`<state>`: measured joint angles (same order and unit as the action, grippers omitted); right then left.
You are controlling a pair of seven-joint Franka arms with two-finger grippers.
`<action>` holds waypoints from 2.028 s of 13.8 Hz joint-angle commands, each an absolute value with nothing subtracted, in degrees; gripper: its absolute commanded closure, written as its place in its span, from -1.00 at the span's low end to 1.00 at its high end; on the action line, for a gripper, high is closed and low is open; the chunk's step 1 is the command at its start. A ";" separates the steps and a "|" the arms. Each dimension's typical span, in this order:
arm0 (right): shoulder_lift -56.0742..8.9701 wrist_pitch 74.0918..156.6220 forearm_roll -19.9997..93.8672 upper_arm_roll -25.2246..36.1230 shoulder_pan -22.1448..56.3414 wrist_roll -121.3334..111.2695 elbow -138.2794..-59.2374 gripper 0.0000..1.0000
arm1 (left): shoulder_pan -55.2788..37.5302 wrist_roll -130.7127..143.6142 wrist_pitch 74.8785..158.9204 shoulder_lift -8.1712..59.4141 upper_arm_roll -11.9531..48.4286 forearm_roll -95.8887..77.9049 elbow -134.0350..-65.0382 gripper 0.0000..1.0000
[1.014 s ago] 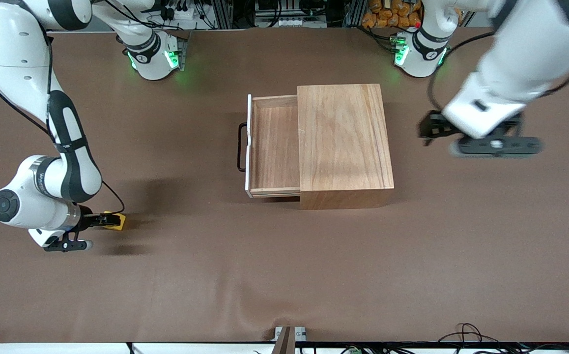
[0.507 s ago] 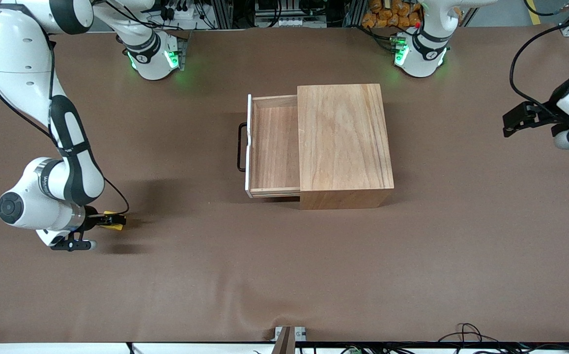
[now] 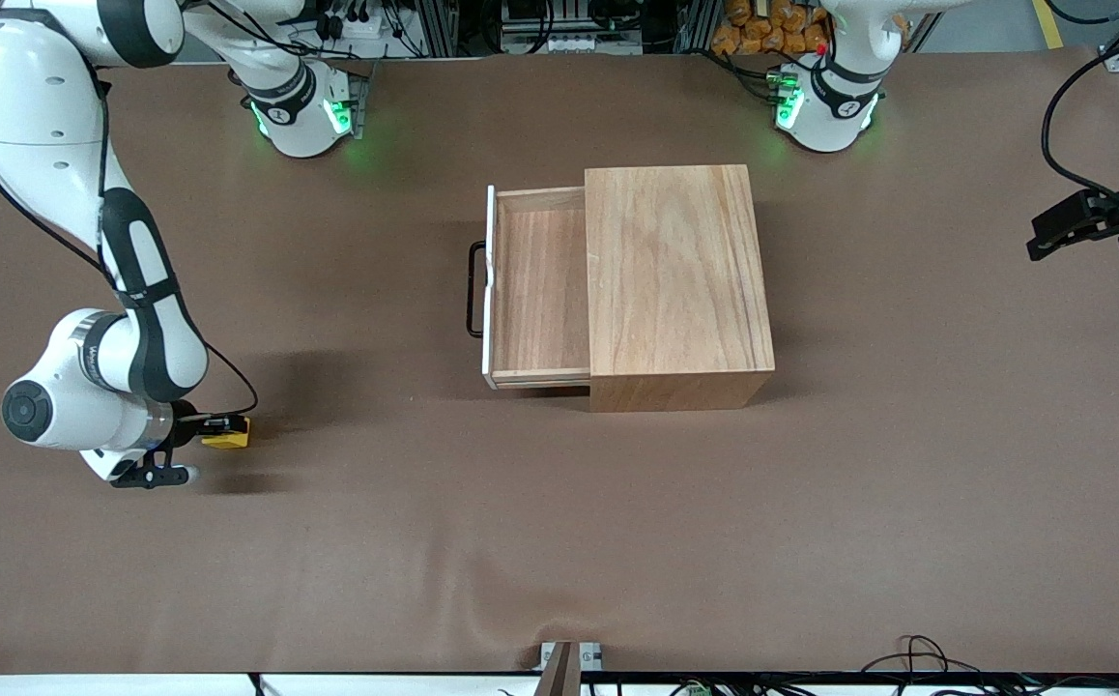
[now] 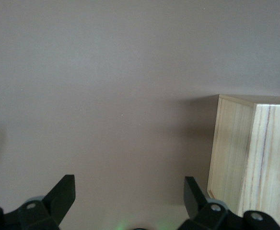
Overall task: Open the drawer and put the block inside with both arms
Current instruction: 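Grasp the yellow cube with the right gripper while the left gripper withdraws, then carry the yellow cube with the right gripper over the open drawer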
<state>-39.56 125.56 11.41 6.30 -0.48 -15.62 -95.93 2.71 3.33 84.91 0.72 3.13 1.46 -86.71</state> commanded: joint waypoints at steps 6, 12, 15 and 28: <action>-24.98 108.13 12.22 5.98 6.75 -17.23 -93.17 0.80 | 3.87 2.11 85.52 -6.42 3.69 0.18 -93.61 -1.00; -19.78 101.69 13.36 5.80 21.86 -11.89 -90.88 0.82 | 3.52 2.72 85.61 -5.45 4.04 0.18 -92.02 -1.00; -19.78 103.17 15.20 5.80 29.25 0.58 -90.44 0.87 | 3.52 2.46 85.61 -5.54 4.04 0.18 -92.02 -1.00; -22.93 116.28 15.29 5.80 46.58 33.49 -95.36 0.77 | 3.69 1.67 85.43 -6.15 4.04 -0.17 -92.55 -1.00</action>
